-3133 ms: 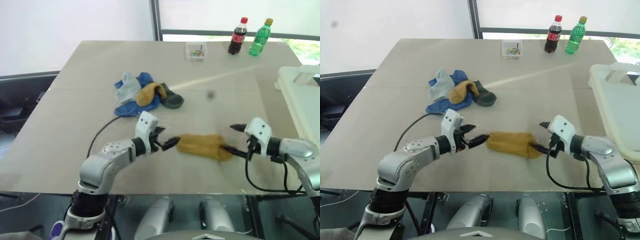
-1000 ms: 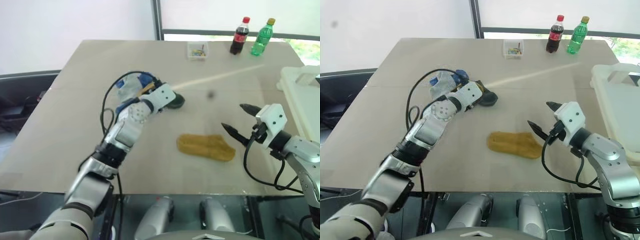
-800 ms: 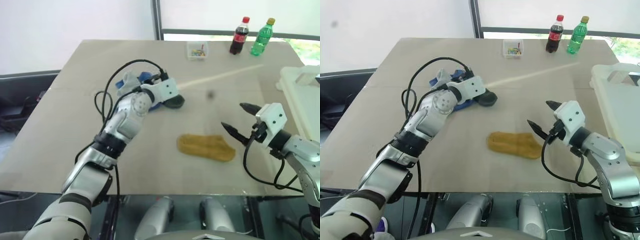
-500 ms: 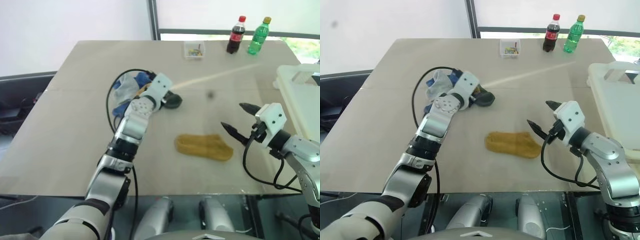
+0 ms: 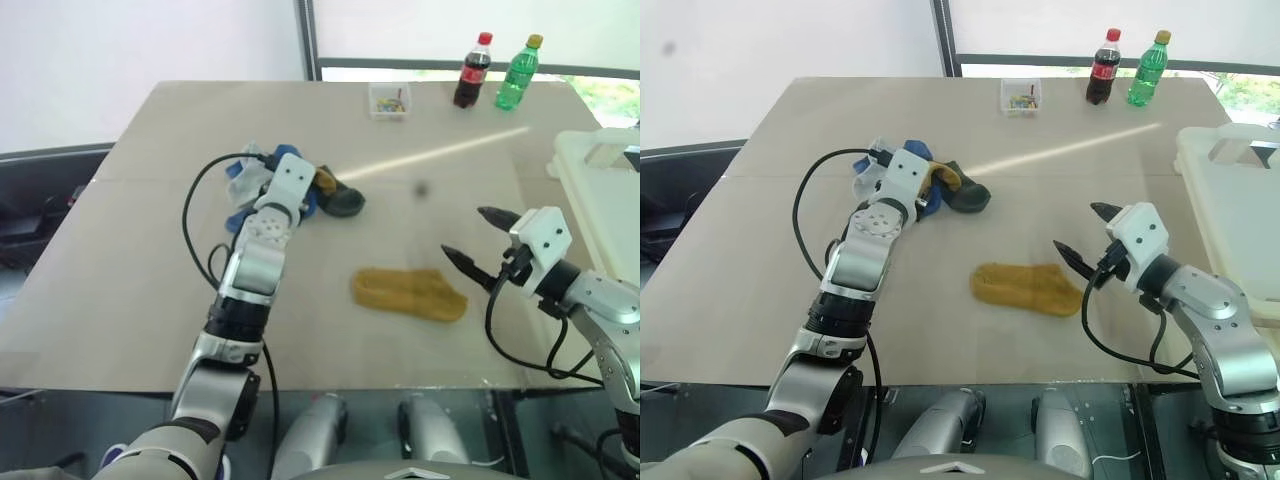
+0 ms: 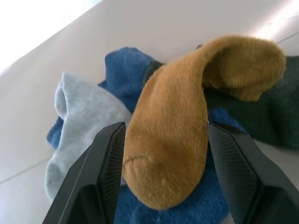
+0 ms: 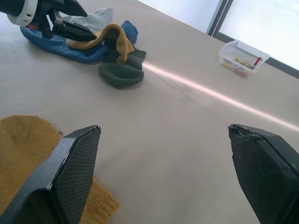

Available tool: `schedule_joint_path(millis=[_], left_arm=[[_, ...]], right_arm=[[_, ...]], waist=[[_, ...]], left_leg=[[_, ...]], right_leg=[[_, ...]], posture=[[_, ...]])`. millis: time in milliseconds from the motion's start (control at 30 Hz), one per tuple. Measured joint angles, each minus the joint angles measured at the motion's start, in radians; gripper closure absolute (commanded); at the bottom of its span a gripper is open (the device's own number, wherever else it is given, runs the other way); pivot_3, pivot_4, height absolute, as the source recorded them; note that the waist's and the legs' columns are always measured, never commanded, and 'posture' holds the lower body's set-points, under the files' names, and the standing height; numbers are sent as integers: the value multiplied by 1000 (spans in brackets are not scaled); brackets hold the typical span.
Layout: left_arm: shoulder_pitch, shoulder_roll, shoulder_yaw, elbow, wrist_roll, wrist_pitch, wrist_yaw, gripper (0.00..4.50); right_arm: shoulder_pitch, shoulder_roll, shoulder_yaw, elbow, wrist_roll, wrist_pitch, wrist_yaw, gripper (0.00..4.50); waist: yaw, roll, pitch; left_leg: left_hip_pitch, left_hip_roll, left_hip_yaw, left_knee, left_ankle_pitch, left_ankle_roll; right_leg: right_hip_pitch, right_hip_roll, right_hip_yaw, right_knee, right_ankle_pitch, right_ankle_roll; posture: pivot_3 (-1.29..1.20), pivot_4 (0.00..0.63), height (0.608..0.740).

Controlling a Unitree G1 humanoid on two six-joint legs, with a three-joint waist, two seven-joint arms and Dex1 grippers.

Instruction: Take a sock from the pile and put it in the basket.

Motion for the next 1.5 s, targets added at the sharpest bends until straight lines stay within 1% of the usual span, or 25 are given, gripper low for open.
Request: schedule_joint_path(millis=[400,567,667,700,767,800,833,1033,1200,1300,1433,1500], left_arm=[[-35,-17,16,107,-57,-103,11,1588],[-38,-16,28,146,-69,-107,11,1588],[-40,-16,29,164,-69,-112,11,2349],[-42,-16,29,171,-69,-116,11,2772],[-47,-16,30,181,-72,-129,11,3822],[-48,-16,31,182,-76,-132,10,4210],[-48,-16,32,182,-78,-134,9,4443],[-34,3,36,159,-87,-134,-4,4443],[38,57,38,46,-100,-88,-60,4443],[80,126,35,-52,-137,-18,-167,4443],[112,210,31,-156,-174,59,-271,4443],[134,278,15,-215,-199,115,-345,4443]], right_arm=[[11,-5,3,-3,-25,-24,11,0],[21,-5,2,-6,-26,-24,10,0],[25,-5,2,-9,-26,-24,10,0],[25,-5,2,-9,-26,-24,10,0],[26,-5,2,-13,-26,-24,11,0],[26,-5,2,-13,-26,-24,10,0],[26,-5,2,-13,-26,-24,11,0],[26,-5,2,-13,-26,-24,11,0],[26,-5,2,-13,-25,-24,13,0],[25,-5,3,-13,-24,-24,18,0],[24,-5,3,-12,-24,-24,23,0],[21,-4,5,-11,-22,-25,30,0]], waist=[[9,0,0],[9,0,0],[10,0,0],[10,0,0],[10,0,0],[9,0,0],[9,0,0],[8,0,0],[7,0,0],[7,0,0],[8,0,0],[6,0,0]], left_leg=[[0,0,0,0,0,0],[0,0,0,0,0,0],[0,0,0,0,0,0],[0,0,0,0,0,0],[0,0,0,0,0,0],[0,0,0,0,0,0],[0,0,0,0,0,0],[0,0,0,0,0,0],[0,0,0,0,0,0],[0,0,0,0,0,0],[0,0,0,0,0,0],[1,0,0,0,0,0]], right_leg=[[0,0,0,0,0,0],[0,0,0,0,0,0],[0,0,0,0,0,0],[0,0,0,0,0,0],[0,0,0,0,0,0],[0,0,0,0,0,0],[0,0,0,0,0,0],[0,0,0,0,0,0],[0,0,0,0,0,0],[0,0,0,0,0,0],[0,0,0,0,0,0],[0,0,1,0,0,0]], posture=[[0,150,739],[0,150,739],[0,150,739],[0,150,739],[0,150,739],[0,150,739],[0,150,739],[0,150,739],[0,150,739],[0,150,739],[0,150,739],[0,150,739]])
